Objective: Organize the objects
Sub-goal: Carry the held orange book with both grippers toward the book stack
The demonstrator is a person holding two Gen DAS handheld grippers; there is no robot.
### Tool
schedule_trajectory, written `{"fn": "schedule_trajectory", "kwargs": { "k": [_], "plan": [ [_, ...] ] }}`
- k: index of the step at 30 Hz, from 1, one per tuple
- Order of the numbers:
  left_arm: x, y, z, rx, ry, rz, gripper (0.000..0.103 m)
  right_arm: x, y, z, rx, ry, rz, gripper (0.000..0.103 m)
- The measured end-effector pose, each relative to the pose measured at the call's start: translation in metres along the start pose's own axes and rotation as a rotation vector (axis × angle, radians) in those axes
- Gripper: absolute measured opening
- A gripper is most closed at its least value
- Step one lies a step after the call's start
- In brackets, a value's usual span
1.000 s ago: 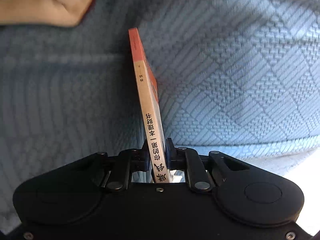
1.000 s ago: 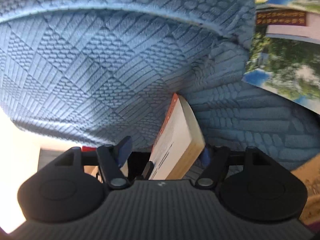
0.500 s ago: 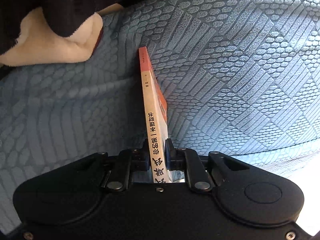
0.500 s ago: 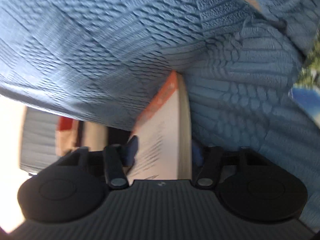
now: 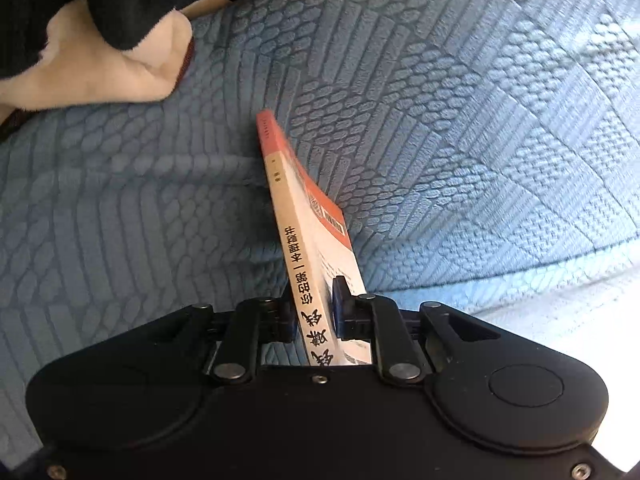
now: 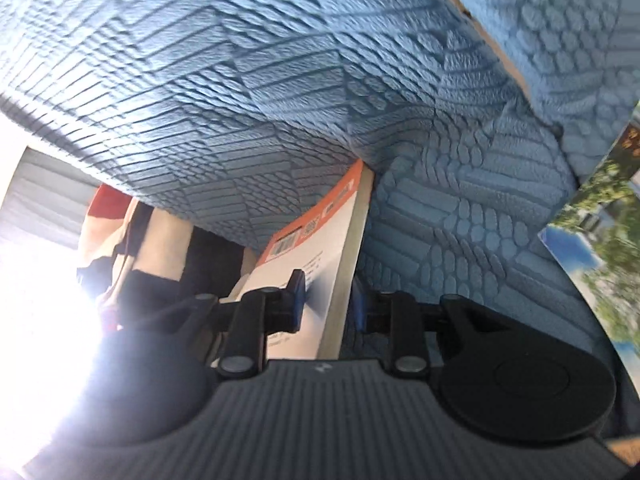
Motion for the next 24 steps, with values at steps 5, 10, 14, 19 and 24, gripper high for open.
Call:
{"fn": "schedule_trajectory", "kwargs": {
  "k": [5,10,14,19,24],
  "plan": [
    [0.016,-0.007,0.016,-0.023,0.018,0.013,0.016,0.028,0.01,0.009,0.05,-0.019,0.015,0.027],
    [0.03,-0.025,0.035,-0.088,0.008,0.017,0.017,0.059,0.018,0.014,0.066,-0.041,0.013,0.027],
    [0.037,-0.038,0.052,-0.097,0.018,0.024,0.017,0.085,0.024,0.02,0.092,-0.06,0.02,0.027],
    [0.059,-0.056,0.072,-0.129,0.03,0.025,0.017,0.118,0.031,0.03,0.075,-0.085,0.014,0.027],
    [0.081,-0.085,0.089,-0.19,0.028,0.034,0.017,0.152,0.047,0.033,0.071,-0.11,-0.01,0.027]
  ]
}}
Point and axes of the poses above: each gripper's, at about its wrist camera, not at the fingertips, and x roughly against the way its jaws point, y to its left, z to its underside, the point moved 10 cm from there along -x, roughly the way its jaws point, and after that the axes turned 10 degrees about -y, right-handed, at the moved point
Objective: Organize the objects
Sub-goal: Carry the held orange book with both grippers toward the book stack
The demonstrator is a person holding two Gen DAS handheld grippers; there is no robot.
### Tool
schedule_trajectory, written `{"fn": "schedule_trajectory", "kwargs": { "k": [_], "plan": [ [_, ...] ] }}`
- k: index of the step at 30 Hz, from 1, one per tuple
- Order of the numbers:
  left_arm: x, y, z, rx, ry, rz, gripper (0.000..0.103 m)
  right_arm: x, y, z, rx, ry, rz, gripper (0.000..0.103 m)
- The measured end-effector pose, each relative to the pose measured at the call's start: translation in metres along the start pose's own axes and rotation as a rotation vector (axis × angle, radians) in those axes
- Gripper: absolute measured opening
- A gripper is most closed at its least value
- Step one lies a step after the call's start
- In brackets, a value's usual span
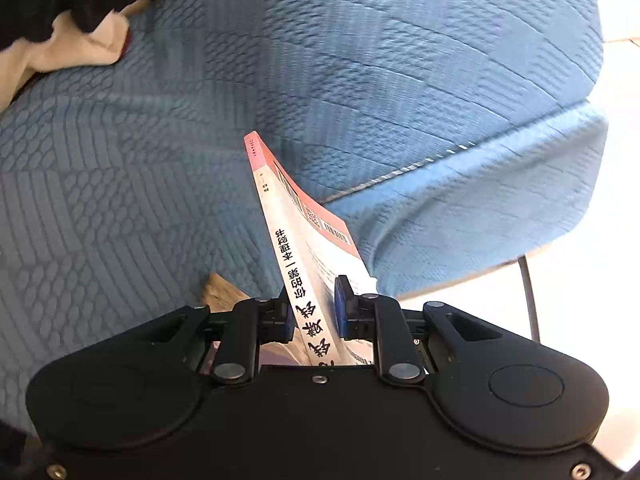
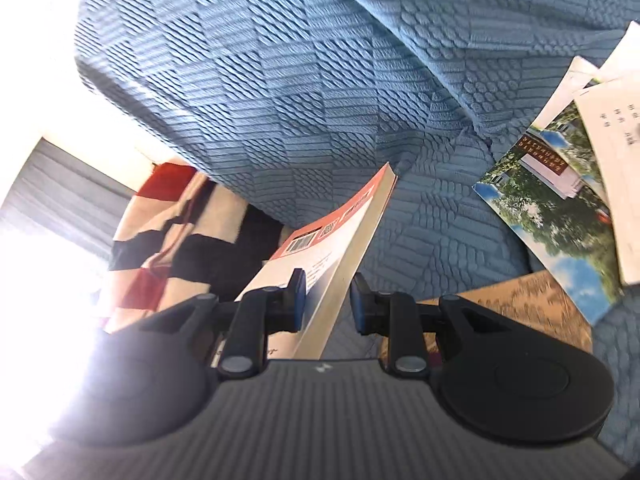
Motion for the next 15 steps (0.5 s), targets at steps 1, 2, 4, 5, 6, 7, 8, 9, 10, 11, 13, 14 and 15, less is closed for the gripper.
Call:
{"fn": "schedule_trajectory", "kwargs": {
  "k": [1,2,4,5,6,7,8,9,10,11,13,14,15],
  "plan": [
    [0.006,-0.007,0.003,-0.012,-0.003,0.002,0.017,0.005,0.005,-0.001,0.005,-0.006,-0.005,0.027],
    [0.01,-0.015,0.005,-0.02,-0.006,0.005,0.017,0.012,0.009,-0.003,0.008,-0.013,-0.011,0.027],
    [0.014,-0.029,0.007,-0.03,-0.01,0.011,0.018,0.024,0.018,-0.006,0.017,-0.024,-0.018,0.027],
    [0.016,-0.035,0.007,-0.032,-0.011,0.014,0.018,0.031,0.022,-0.008,0.027,-0.03,-0.02,0.027],
    [0.019,-0.04,0.008,-0.035,-0.012,0.017,0.018,0.036,0.026,-0.009,0.038,-0.037,-0.021,0.027],
    [0.022,-0.046,0.01,-0.039,-0.012,0.021,0.018,0.043,0.03,-0.011,0.044,-0.043,-0.022,0.027],
    [0.026,-0.053,0.011,-0.042,-0.013,0.023,0.018,0.048,0.033,-0.012,0.046,-0.048,-0.024,0.027],
    [0.029,-0.058,0.012,-0.046,-0.014,0.025,0.018,0.053,0.036,-0.013,0.049,-0.052,-0.026,0.027],
    [0.033,-0.064,0.013,-0.052,-0.014,0.027,0.018,0.058,0.039,-0.014,0.05,-0.057,-0.029,0.027],
    [0.037,-0.07,0.014,-0.059,-0.015,0.029,0.018,0.063,0.042,-0.015,0.048,-0.063,-0.031,0.027],
    [0.042,-0.08,0.015,-0.075,-0.016,0.032,0.018,0.073,0.047,-0.017,0.053,-0.073,-0.038,0.027],
    [0.044,-0.084,0.016,-0.082,-0.017,0.034,0.018,0.078,0.05,-0.017,0.053,-0.078,-0.041,0.027],
    [0.047,-0.088,0.018,-0.087,-0.018,0.035,0.018,0.083,0.052,-0.018,0.054,-0.083,-0.043,0.027]
  ]
}}
Point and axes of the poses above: each gripper's, at about its wrist camera, not at the fingertips, and x roughly against the way its jaws point, y to its left, z to its underside, the point moved 10 cm from there along -x, roughly the way its jaws point, and after that the axes turned 10 degrees about -y, right-handed, at the moved point
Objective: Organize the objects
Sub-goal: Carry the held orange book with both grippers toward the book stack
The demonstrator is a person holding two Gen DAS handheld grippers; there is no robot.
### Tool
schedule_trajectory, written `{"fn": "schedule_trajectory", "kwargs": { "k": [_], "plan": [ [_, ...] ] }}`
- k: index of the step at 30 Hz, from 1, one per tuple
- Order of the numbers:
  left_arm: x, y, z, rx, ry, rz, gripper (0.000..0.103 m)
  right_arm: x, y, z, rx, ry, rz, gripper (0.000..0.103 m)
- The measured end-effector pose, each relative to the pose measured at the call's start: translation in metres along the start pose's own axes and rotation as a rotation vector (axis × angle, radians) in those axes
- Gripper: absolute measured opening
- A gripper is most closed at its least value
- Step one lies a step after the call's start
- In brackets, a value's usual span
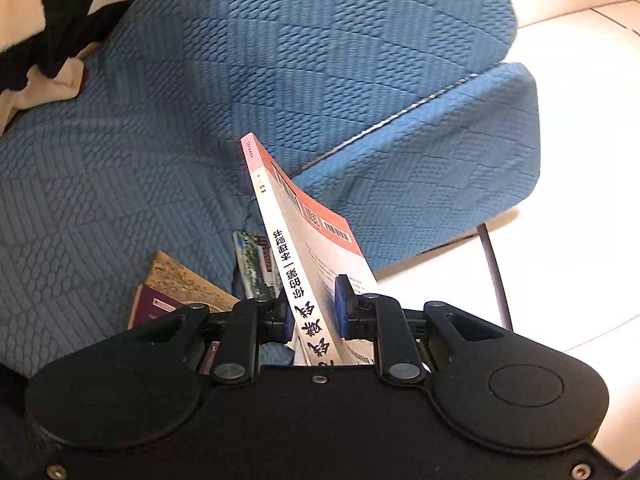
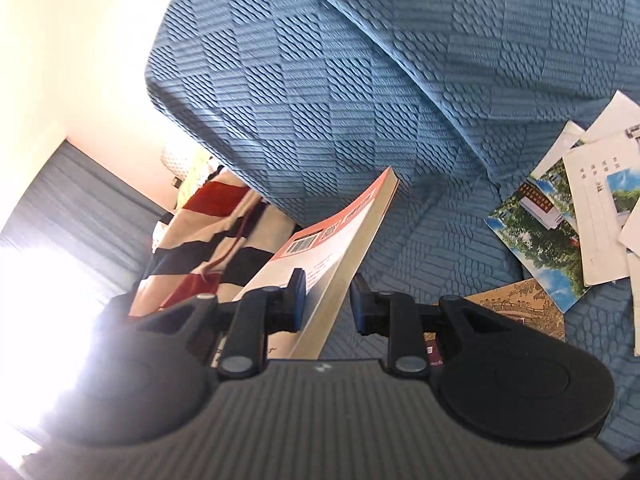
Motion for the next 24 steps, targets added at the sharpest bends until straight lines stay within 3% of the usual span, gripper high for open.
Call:
{"fn": "schedule_trajectory", "kwargs": {
  "k": [11,24],
  "plan": [
    [0.008,-0.001,0.029,-0.047,0.01,0.012,0.019,0.032,-0.009,0.019,0.007,-0.039,0.009,0.027],
    [-0.021,0.072,0.079,0.029,0.11,-0.039,0.019,0.026,-0.068,0.07,-0.02,0.016,0.104,0.027]
  ]
}}
Point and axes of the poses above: each gripper's, at about its wrist camera, not at the fingertips, and x roughly against the way its jaws point, y to its left, z to its underside, the point moved 10 cm from there along -x, roughly the way its jaws point, and after that the axes turned 10 degrees about -y, right-handed, at the moved point
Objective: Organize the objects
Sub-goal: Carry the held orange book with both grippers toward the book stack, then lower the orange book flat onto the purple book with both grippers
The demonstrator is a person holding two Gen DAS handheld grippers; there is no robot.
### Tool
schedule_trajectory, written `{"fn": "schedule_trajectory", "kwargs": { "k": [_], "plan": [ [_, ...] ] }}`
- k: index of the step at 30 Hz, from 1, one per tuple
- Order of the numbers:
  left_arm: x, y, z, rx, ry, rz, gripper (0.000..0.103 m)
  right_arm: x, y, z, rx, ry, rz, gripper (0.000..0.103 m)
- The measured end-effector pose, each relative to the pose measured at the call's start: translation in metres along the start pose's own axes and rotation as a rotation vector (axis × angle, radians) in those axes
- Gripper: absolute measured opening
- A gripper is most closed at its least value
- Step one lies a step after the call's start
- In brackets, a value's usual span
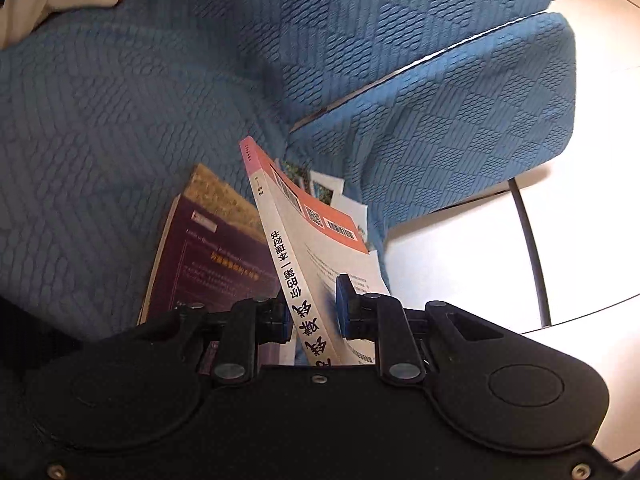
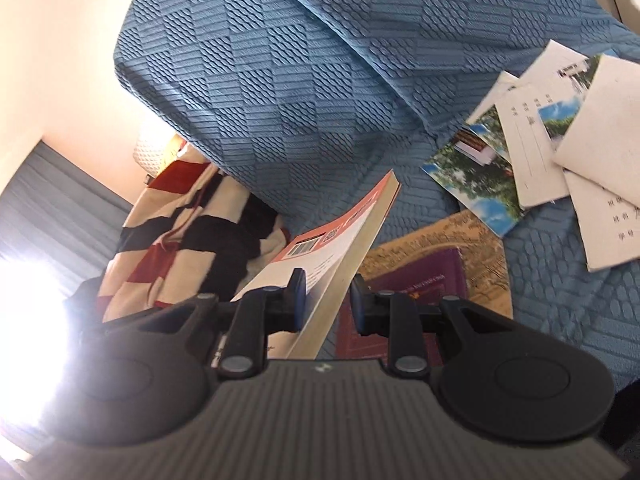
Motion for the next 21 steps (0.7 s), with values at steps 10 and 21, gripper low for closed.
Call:
{"fn": "schedule_trajectory", "kwargs": {
  "k": [10,21],
  "plan": [
    [-0.017,0.038,0.029,0.014,0.06,-0.069,0.02,-0.006,-0.032,0.032,-0.018,0.068,0.049,0.027],
    [-0.014,0.063,0.044,-0.013,0.104,-0.157,0.028,-0.011,-0.042,0.06,0.017,0.141,0.072,0.027]
  ]
}}
Point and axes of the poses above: each gripper's, at about its wrist camera, not at the fingertips, and x roughly against the way its jaws point, y to its left, z to its underside, the point moved 10 cm from there along -x, roughly the way its jaws point, and after that the axes turned 10 degrees about -y, right-handed, at the moved point
